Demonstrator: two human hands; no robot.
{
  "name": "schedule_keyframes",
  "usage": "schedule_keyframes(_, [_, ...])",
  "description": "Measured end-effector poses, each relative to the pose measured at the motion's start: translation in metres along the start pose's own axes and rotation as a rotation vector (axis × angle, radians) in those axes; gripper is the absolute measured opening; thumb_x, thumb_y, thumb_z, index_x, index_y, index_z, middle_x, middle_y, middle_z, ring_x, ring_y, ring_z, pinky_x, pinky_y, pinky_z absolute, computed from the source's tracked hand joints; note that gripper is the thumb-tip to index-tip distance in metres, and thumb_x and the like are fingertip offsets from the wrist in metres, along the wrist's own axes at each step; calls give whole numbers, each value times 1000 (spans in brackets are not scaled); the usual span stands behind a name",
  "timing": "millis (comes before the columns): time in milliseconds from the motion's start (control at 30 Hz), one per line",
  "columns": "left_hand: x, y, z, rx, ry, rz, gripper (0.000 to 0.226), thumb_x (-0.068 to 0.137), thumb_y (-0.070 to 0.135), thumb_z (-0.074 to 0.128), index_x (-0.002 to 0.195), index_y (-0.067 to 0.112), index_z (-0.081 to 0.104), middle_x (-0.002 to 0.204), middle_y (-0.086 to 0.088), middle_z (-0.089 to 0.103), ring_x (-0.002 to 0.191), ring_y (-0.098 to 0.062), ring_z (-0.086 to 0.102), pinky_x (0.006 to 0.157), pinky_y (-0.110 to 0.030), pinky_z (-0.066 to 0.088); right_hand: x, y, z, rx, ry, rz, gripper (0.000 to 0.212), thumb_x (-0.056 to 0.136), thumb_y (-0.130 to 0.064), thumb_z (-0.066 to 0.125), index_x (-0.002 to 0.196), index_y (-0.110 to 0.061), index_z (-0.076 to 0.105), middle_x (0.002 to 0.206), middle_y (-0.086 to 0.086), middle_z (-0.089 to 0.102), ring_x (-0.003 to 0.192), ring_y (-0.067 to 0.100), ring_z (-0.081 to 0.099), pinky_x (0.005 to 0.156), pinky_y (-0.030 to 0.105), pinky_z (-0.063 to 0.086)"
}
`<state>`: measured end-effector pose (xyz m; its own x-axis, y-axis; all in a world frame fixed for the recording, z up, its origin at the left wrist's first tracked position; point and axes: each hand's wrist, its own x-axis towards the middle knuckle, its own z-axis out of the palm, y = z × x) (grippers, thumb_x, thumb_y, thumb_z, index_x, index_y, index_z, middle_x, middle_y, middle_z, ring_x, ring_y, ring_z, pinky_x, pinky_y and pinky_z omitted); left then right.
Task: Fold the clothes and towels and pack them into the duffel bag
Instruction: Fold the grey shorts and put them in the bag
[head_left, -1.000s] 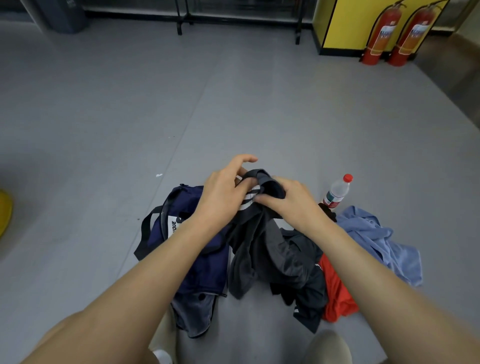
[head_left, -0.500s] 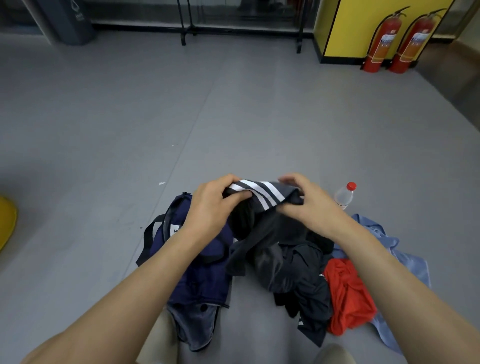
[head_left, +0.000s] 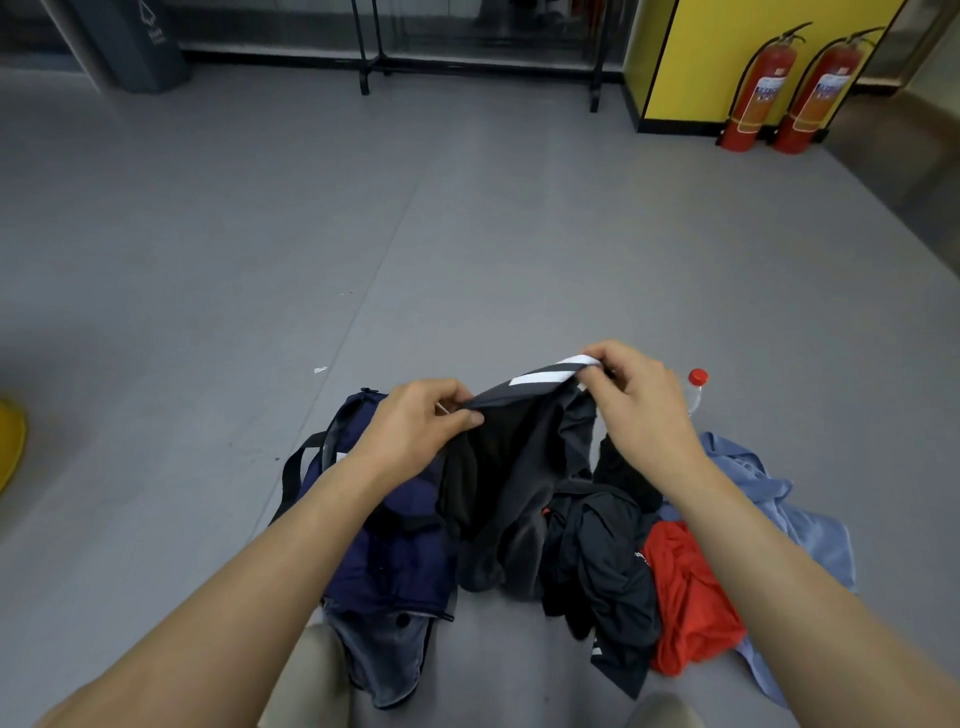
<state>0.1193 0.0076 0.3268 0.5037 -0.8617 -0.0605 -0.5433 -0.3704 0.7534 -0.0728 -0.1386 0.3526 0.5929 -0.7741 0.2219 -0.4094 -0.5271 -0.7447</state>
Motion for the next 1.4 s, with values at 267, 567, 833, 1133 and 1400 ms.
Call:
schedule_keyframes(267, [-9,27,17,-32,81,223,7,99,36,55,95,36,61,85,17,66,74,-7,61,69,-27,47,-11,-17,17,-238,-422,-94,45,89,-47,67,131,-37,55,121,-16,64,107,6,57,93,32,46])
schedule_keyframes(567, [-3,-2,16,183,116,104,7,90,28,62,95,33,64,86,13,57,82,-7,55,80,-38,51,-7,-13,4,50,-94,-53,20,95,-20,57,96,-32,73,87,-18,72,88,3,66,80,27,51])
schedule_keyframes(833, [-4,-2,13,51,121,102,7,99,35,53,103,39,57,99,20,66,92,-3,62,88,-38,51,-2,14,1,-199,-219,138,14,89,-30,62,102,-36,65,96,-9,71,95,21,65,83,37,52])
schedule_keyframes(1133, [-10,14,20,-33,66,183,18,95,38,61,111,45,53,92,16,63,84,-3,61,76,-26,49,-7,-23,26,-214,-179,-118,11,94,-40,59,99,-33,67,85,-14,70,83,10,63,74,32,48])
schedule_keyframes(1400, [-9,2,11,-48,172,115,9,92,29,68,96,37,65,88,22,69,85,-4,65,85,-36,53,-1,13,1,-202,-225,38,6,89,-40,68,87,-36,64,81,-19,66,89,13,65,79,37,50])
